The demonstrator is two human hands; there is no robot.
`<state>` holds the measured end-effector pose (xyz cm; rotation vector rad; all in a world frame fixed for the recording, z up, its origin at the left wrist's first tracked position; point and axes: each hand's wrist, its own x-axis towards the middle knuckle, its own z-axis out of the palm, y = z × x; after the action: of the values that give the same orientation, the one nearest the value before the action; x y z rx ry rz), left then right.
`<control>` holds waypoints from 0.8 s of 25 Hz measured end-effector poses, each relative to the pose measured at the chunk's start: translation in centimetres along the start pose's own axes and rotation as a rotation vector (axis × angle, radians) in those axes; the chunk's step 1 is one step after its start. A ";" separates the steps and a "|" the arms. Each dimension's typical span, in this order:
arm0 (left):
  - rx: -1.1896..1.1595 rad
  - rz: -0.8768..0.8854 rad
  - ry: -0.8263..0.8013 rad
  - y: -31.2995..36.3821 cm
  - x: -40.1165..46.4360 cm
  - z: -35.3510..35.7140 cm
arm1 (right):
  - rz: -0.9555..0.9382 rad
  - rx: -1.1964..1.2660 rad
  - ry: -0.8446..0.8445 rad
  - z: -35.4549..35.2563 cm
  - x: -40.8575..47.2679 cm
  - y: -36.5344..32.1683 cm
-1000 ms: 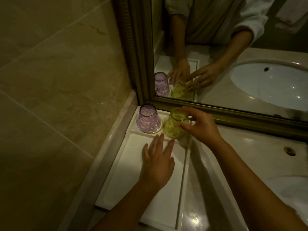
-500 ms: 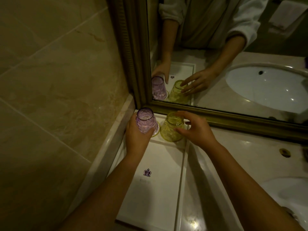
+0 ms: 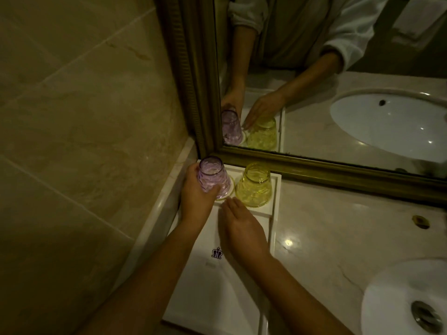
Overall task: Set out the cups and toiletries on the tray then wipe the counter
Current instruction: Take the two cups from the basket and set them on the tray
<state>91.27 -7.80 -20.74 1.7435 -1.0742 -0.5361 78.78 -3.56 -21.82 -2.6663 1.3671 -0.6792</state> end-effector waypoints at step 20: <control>0.053 0.014 0.015 -0.7 0.2 -0.1 | 0.106 0.000 -0.242 1.4 0.7 0.2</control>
<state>91.76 -7.79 -21.29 1.7823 -1.0988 -0.4890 79.57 -4.42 -22.84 -2.5508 1.4269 -0.3331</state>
